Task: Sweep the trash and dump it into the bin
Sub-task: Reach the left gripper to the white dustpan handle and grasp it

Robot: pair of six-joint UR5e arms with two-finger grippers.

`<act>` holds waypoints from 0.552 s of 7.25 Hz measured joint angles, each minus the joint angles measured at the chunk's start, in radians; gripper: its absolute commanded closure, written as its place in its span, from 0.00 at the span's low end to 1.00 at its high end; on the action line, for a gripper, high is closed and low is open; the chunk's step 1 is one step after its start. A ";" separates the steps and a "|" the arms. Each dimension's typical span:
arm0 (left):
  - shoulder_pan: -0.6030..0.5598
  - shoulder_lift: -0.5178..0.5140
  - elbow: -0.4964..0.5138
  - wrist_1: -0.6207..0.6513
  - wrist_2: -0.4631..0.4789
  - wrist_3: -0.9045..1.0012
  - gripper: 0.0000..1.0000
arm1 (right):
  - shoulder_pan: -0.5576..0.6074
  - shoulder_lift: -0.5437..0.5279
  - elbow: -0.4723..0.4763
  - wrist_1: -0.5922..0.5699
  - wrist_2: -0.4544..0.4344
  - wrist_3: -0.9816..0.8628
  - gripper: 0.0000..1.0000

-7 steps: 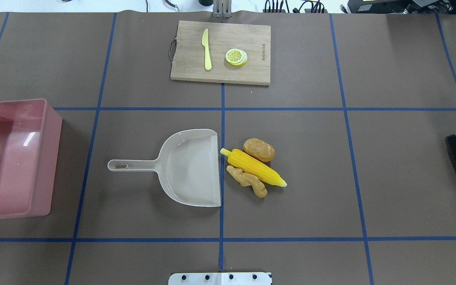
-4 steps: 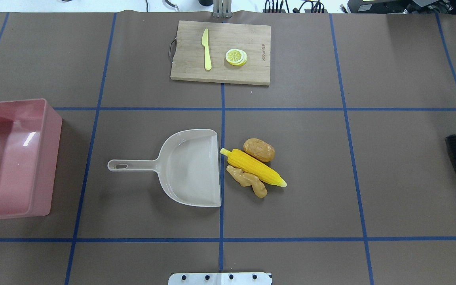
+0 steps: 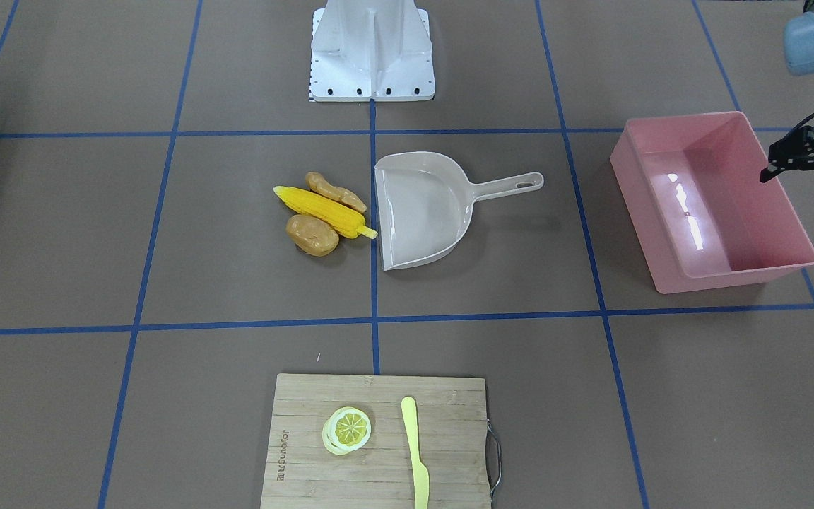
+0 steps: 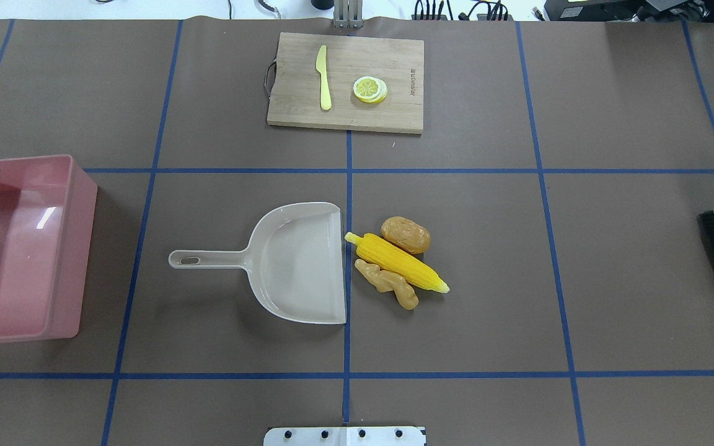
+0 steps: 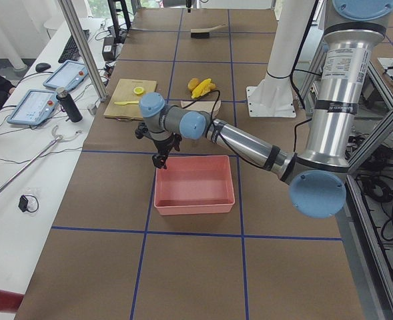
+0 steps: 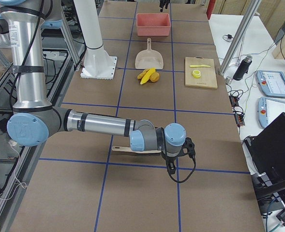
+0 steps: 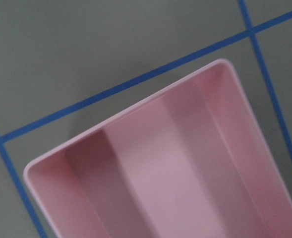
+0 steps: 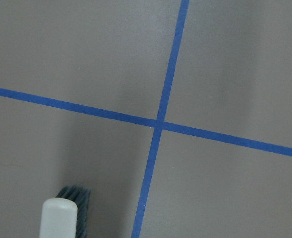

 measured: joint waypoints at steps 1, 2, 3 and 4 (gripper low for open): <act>0.044 -0.073 -0.003 -0.002 0.002 0.001 0.01 | 0.000 -0.002 -0.015 0.009 -0.018 -0.001 0.00; 0.083 -0.126 -0.010 -0.020 0.004 0.005 0.01 | -0.001 -0.002 -0.027 0.013 -0.060 0.000 0.00; 0.116 -0.160 -0.013 -0.070 0.009 0.009 0.01 | -0.001 0.000 -0.030 0.014 -0.091 0.002 0.00; 0.143 -0.178 -0.014 -0.137 0.018 0.012 0.01 | -0.001 0.001 -0.030 0.015 -0.104 0.003 0.00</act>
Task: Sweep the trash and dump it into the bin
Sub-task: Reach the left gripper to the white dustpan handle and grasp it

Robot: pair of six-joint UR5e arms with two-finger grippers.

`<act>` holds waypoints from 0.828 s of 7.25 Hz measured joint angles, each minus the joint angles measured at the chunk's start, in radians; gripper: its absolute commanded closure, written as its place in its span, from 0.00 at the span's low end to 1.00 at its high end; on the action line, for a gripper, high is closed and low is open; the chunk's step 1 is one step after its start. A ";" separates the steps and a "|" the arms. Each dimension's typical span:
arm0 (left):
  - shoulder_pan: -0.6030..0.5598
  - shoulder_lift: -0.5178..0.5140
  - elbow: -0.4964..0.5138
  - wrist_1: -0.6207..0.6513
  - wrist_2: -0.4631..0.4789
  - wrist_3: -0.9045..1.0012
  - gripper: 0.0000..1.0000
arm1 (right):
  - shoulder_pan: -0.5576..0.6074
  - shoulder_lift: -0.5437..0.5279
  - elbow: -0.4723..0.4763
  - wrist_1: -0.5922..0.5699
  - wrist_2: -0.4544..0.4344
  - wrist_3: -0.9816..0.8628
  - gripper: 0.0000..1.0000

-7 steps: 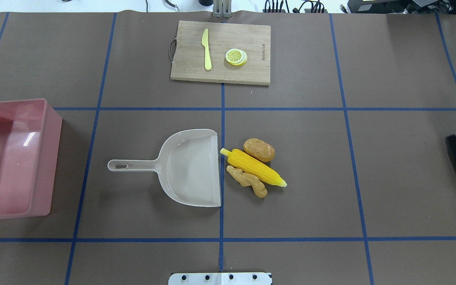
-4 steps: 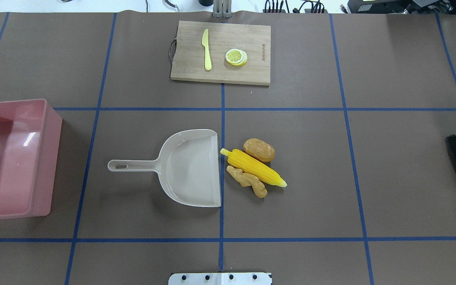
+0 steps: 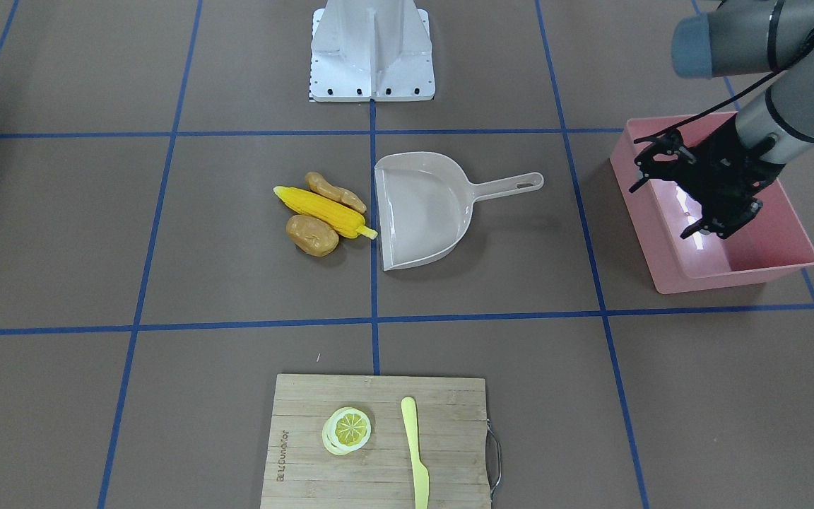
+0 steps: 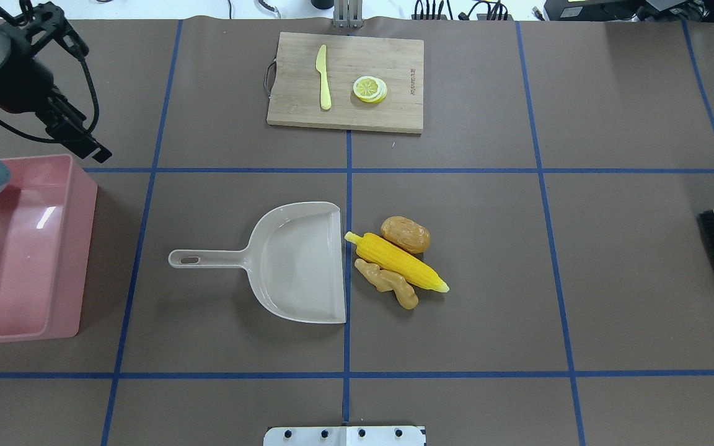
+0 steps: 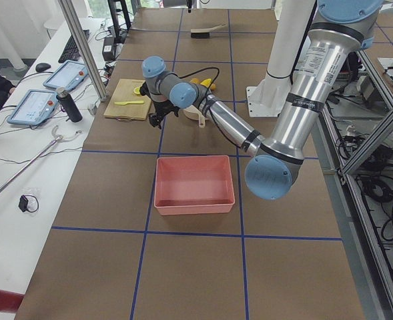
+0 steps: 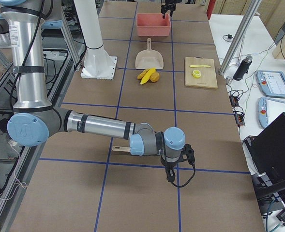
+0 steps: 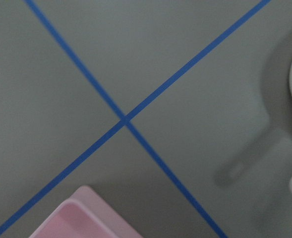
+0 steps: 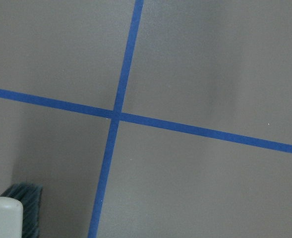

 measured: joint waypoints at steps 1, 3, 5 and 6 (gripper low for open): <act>0.026 -0.009 0.002 -0.072 0.006 0.001 0.01 | -0.005 0.003 0.003 0.002 -0.003 0.000 0.00; 0.074 -0.023 -0.003 -0.179 0.022 0.002 0.01 | -0.027 0.007 0.014 0.004 0.008 -0.001 0.00; 0.120 -0.037 -0.011 -0.266 0.037 0.005 0.01 | -0.074 -0.007 0.025 0.004 0.018 -0.004 0.00; 0.141 -0.037 -0.030 -0.304 0.041 0.018 0.01 | -0.092 -0.023 0.035 0.002 0.033 -0.006 0.00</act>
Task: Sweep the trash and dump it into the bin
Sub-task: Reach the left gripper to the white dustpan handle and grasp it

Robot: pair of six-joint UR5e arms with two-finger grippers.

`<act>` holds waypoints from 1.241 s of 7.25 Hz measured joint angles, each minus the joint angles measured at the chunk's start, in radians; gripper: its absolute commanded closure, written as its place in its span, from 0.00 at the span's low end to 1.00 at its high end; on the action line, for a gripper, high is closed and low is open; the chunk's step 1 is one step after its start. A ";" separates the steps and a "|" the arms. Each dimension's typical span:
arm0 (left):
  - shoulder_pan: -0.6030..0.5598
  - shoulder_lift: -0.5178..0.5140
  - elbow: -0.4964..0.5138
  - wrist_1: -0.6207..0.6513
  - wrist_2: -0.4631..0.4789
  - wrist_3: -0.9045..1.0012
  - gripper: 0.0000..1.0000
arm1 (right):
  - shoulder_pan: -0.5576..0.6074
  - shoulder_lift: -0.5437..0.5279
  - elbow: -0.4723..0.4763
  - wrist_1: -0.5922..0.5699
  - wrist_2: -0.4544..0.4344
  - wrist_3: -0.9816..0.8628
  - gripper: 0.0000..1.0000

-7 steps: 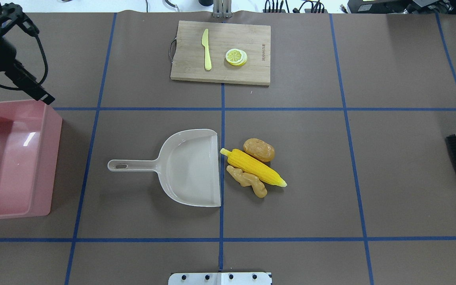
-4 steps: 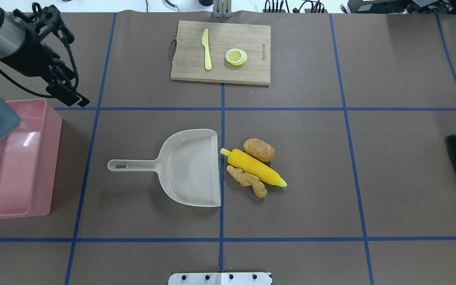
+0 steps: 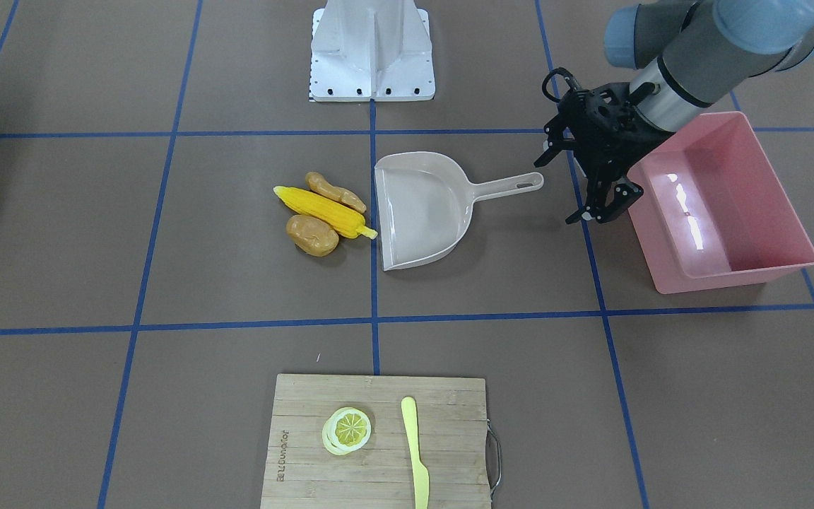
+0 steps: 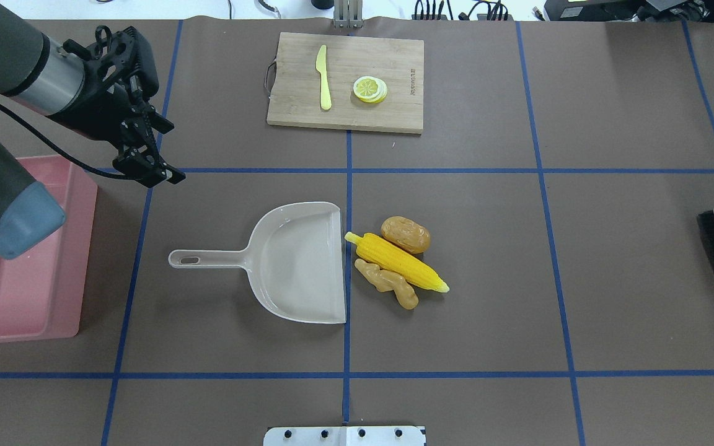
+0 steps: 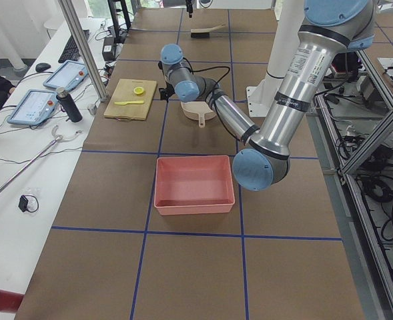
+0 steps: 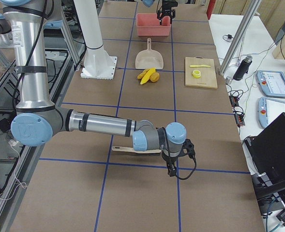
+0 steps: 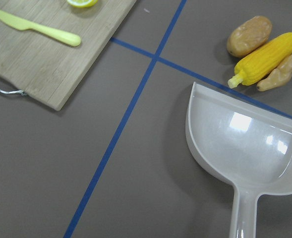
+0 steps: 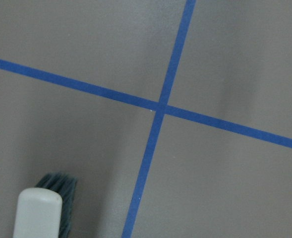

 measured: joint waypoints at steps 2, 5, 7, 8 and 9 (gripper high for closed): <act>0.030 0.030 -0.020 -0.078 0.025 0.080 0.12 | -0.027 -0.073 0.042 0.001 0.085 0.029 0.00; 0.072 0.058 -0.023 -0.125 0.047 0.240 0.02 | -0.099 -0.183 0.219 0.002 0.114 0.295 0.00; 0.133 0.055 -0.027 -0.140 0.103 0.258 0.02 | -0.188 -0.286 0.341 0.085 0.061 0.491 0.06; 0.169 0.064 -0.015 -0.187 0.136 0.253 0.03 | -0.221 -0.341 0.366 0.164 0.039 0.547 0.07; 0.206 0.085 0.024 -0.305 0.151 0.217 0.03 | -0.237 -0.380 0.376 0.214 0.030 0.569 0.09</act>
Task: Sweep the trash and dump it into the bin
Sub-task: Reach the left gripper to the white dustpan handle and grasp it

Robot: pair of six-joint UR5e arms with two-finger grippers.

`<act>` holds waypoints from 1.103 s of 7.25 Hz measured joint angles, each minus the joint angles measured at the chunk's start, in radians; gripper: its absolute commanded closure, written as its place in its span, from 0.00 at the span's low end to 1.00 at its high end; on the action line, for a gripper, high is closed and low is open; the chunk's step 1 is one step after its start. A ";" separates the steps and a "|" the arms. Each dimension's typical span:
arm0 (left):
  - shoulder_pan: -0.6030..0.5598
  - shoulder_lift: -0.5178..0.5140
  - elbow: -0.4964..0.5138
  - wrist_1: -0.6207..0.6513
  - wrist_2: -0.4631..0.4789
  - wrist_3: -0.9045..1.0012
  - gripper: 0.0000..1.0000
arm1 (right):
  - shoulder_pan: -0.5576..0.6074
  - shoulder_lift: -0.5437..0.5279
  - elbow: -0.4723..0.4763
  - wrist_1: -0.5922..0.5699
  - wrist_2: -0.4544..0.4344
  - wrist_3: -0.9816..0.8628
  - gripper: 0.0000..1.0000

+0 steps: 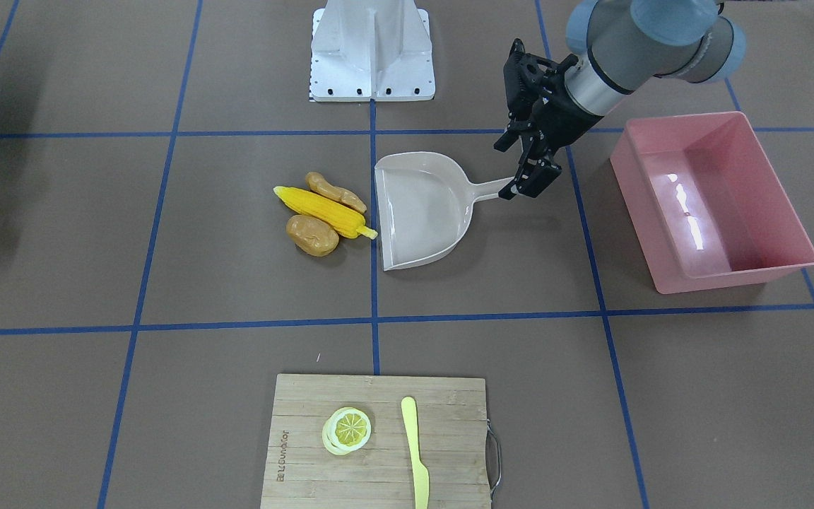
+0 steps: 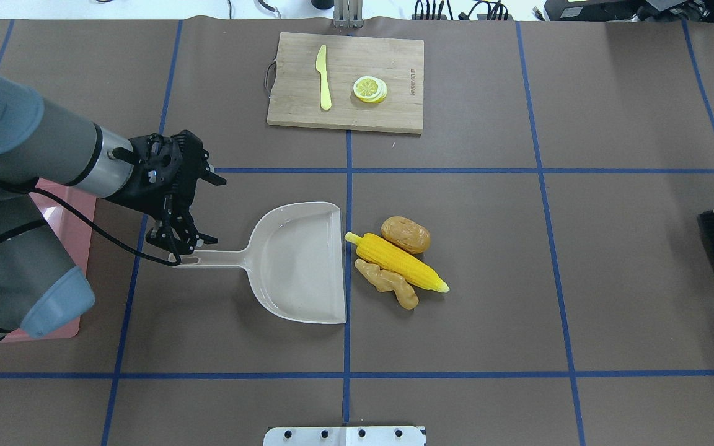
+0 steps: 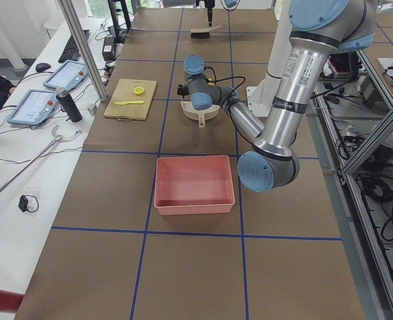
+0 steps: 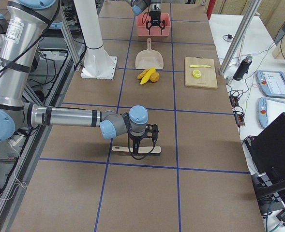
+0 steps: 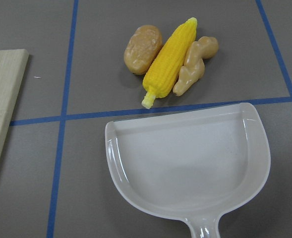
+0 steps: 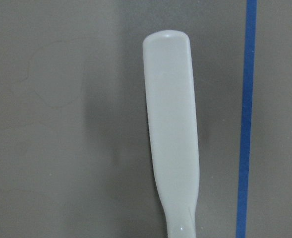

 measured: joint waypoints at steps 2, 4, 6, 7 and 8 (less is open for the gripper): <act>0.046 0.031 0.091 -0.284 0.007 -0.159 0.03 | -0.008 -0.057 0.001 0.074 -0.007 0.011 0.14; 0.055 0.066 0.123 -0.381 0.007 -0.227 0.03 | -0.009 -0.073 -0.002 0.109 -0.010 0.016 0.15; 0.059 0.078 0.172 -0.422 0.021 -0.241 0.03 | -0.019 -0.083 -0.005 0.113 -0.011 0.015 0.17; 0.066 0.079 0.211 -0.464 0.044 -0.248 0.03 | -0.034 -0.084 -0.006 0.112 -0.011 0.014 0.10; 0.074 0.079 0.240 -0.501 0.057 -0.256 0.03 | -0.046 -0.084 -0.007 0.112 -0.011 0.014 0.00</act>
